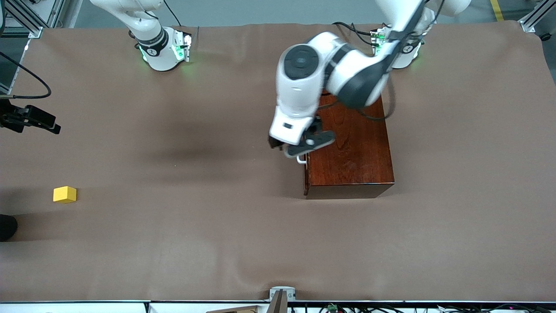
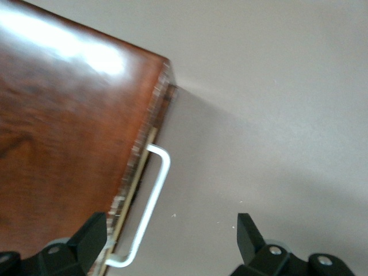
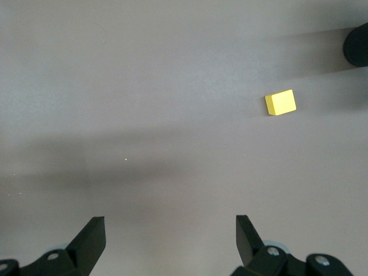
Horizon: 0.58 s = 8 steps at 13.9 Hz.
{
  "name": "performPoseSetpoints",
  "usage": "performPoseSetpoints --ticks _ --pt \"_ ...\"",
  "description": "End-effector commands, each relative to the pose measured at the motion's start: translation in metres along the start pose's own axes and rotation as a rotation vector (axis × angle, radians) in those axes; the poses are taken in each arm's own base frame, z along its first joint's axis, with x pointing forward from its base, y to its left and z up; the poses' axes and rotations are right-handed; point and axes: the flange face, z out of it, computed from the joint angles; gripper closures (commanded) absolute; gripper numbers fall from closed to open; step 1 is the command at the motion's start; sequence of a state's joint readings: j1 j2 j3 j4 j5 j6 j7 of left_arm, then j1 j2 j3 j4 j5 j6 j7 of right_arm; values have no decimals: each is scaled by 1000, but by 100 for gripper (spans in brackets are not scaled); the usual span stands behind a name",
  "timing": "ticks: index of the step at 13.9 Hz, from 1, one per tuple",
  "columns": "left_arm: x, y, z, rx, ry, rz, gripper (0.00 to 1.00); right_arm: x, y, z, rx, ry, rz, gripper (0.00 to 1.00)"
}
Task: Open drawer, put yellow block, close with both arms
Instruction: 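Move the left gripper over the box to the white drawer handle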
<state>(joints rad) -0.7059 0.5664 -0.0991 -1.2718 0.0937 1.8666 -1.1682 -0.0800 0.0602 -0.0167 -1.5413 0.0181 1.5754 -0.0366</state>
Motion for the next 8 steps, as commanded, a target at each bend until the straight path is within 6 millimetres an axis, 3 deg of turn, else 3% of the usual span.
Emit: performPoseSetpoints --ticks 1,3,8 --pt "-14 20 27 50 72 61 0 -2 -1 -5 8 3 6 0" --pt "-35 31 56 97 92 116 0 -2 0 -5 8 3 4 0" --pt "-48 30 69 151 61 260 0 -2 6 -5 8 1 9 0"
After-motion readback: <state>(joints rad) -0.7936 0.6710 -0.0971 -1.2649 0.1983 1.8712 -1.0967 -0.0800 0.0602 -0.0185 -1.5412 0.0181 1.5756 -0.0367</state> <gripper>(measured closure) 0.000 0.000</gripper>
